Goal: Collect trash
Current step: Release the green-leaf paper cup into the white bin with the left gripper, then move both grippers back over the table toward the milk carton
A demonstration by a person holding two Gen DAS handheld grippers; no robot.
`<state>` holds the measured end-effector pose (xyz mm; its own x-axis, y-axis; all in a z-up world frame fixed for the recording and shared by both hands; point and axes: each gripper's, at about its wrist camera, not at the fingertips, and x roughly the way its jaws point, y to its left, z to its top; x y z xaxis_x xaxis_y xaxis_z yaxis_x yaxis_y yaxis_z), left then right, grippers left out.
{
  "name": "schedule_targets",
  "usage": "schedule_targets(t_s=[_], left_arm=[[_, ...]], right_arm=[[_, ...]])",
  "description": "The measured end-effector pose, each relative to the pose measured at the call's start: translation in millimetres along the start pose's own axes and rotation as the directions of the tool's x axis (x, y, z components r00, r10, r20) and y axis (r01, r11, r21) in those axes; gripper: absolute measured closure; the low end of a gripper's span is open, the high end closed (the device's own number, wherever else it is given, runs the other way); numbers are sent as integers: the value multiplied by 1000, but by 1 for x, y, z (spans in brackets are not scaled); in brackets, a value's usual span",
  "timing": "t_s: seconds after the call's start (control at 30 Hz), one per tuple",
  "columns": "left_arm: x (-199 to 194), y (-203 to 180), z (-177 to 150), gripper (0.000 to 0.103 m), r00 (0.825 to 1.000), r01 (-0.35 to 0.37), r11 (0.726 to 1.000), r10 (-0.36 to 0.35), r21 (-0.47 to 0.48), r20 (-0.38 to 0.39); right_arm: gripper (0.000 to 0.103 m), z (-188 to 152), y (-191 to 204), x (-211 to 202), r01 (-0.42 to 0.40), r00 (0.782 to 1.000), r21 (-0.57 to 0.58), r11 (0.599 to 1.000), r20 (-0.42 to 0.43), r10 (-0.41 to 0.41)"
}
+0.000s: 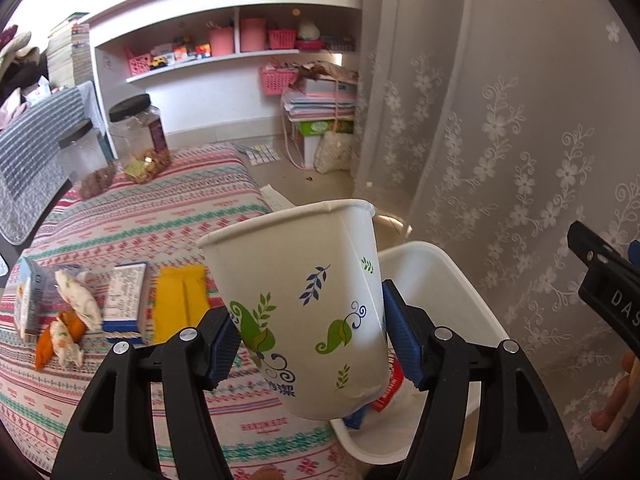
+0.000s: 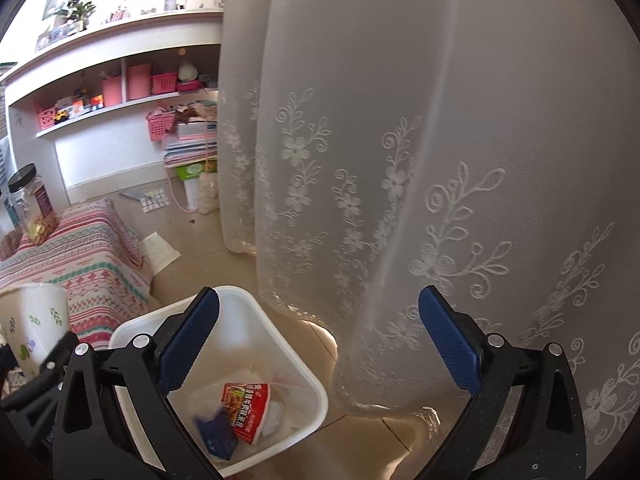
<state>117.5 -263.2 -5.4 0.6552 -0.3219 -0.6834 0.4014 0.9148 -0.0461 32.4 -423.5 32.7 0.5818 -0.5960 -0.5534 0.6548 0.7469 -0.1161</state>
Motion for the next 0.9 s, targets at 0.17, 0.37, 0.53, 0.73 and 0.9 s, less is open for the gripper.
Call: schedule_targets(t_s=[0.17, 0.37, 0.53, 0.73, 0.9], left_arm=[[8, -9, -5, 32, 998, 45, 999, -44, 19, -46], [6, -9, -4, 22, 998, 39, 999, -39, 12, -51], [0, 3, 1, 16, 999, 15, 1000, -16, -19, -36], [-5, 19, 4, 16, 999, -26, 999, 25, -35, -31], [-8, 39, 5, 16, 997, -67, 996, 65, -53, -28]], right_arm=[[7, -1, -4, 2, 19, 1000, 1, 1000, -11, -19], [7, -1, -1, 3, 19, 1000, -8, 1000, -18, -19], [7, -1, 6, 0, 19, 1000, -28, 999, -10, -19], [7, -4, 23, -2, -3, 1000, -70, 998, -18, 2], [7, -5, 41, -7, -25, 1000, -104, 994, -13, 23]])
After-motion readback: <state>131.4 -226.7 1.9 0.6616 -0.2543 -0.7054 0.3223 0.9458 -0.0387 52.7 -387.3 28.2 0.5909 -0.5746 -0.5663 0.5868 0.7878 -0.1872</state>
